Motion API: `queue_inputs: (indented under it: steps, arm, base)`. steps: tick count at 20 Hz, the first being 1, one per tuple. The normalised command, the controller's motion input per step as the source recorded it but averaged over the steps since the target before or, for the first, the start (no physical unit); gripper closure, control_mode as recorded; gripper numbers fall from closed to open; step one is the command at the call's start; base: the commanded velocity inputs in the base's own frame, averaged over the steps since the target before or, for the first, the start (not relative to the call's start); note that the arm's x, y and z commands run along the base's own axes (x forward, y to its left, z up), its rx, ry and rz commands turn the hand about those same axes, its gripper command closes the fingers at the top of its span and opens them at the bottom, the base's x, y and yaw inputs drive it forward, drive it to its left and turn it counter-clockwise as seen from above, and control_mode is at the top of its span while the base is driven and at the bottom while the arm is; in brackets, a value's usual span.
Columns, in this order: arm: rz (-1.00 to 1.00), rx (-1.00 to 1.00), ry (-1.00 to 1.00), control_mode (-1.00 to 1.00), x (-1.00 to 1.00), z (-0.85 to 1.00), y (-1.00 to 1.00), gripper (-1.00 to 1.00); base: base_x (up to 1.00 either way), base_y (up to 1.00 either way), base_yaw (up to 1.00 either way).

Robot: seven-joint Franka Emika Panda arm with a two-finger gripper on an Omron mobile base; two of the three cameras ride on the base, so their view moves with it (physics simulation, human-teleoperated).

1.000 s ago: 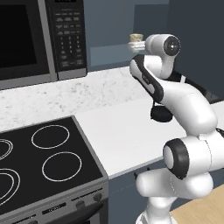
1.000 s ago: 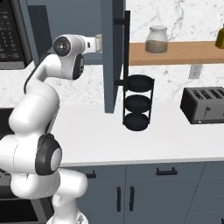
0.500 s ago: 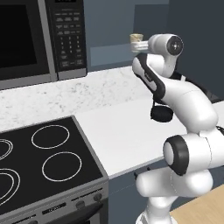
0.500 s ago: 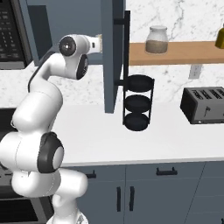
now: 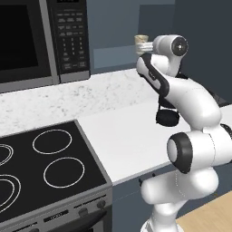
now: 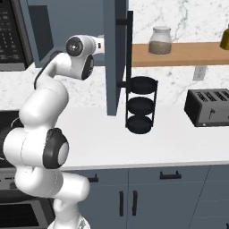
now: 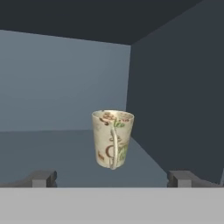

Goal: Gather all objects into one cabinet and sort the glasses and bowls to opposite sides.

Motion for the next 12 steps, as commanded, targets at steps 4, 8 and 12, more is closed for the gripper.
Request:
queue_inputs:
  steps: [4,8,12]
  arm:
    - [0.0,0.0,0.0,-1.0,0.33,-0.04,-0.01,-1.0]
    - [0.0,0.0,0.0,-1.0,0.33,-0.1,-0.02,-1.0]
    - [0.0,0.0,0.0,-1.0,0.18,-0.07,-0.12,-1.0]
  base:
    - [0.0,0.0,0.0]
    - [0.0,0.0,0.0]
    - [0.0,0.0,0.0]
